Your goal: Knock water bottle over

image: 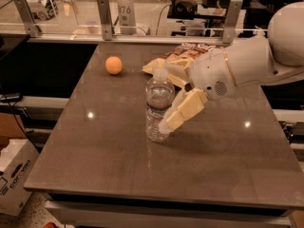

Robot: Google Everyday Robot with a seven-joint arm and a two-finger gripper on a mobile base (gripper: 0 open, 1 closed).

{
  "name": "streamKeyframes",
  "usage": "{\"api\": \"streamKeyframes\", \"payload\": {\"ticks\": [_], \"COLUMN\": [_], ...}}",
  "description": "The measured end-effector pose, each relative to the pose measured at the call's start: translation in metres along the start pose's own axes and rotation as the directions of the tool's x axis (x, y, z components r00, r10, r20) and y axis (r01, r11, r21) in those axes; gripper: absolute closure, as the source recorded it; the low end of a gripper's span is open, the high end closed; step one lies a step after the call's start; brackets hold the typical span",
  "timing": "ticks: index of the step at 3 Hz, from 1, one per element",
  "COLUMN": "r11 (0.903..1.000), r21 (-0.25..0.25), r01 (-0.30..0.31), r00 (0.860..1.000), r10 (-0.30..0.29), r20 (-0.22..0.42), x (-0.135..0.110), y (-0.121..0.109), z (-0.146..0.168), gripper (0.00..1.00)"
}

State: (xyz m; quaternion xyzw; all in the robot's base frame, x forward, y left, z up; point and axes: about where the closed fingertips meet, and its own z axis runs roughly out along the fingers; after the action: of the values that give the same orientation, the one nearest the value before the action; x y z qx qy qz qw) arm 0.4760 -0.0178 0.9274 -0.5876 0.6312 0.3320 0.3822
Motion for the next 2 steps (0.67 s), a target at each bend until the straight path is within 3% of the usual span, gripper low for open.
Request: {"api": "streamKeyframes", "payload": {"ticks": [2], "r11": [1.0000], "r21": [0.000], "r01": [0.007], "r00": [1.000], "r10": [-0.007], "r20": [-0.018], "x": [-0.0070], "y": [0.0000], "z": [0.0041], "gripper": [0.41]}}
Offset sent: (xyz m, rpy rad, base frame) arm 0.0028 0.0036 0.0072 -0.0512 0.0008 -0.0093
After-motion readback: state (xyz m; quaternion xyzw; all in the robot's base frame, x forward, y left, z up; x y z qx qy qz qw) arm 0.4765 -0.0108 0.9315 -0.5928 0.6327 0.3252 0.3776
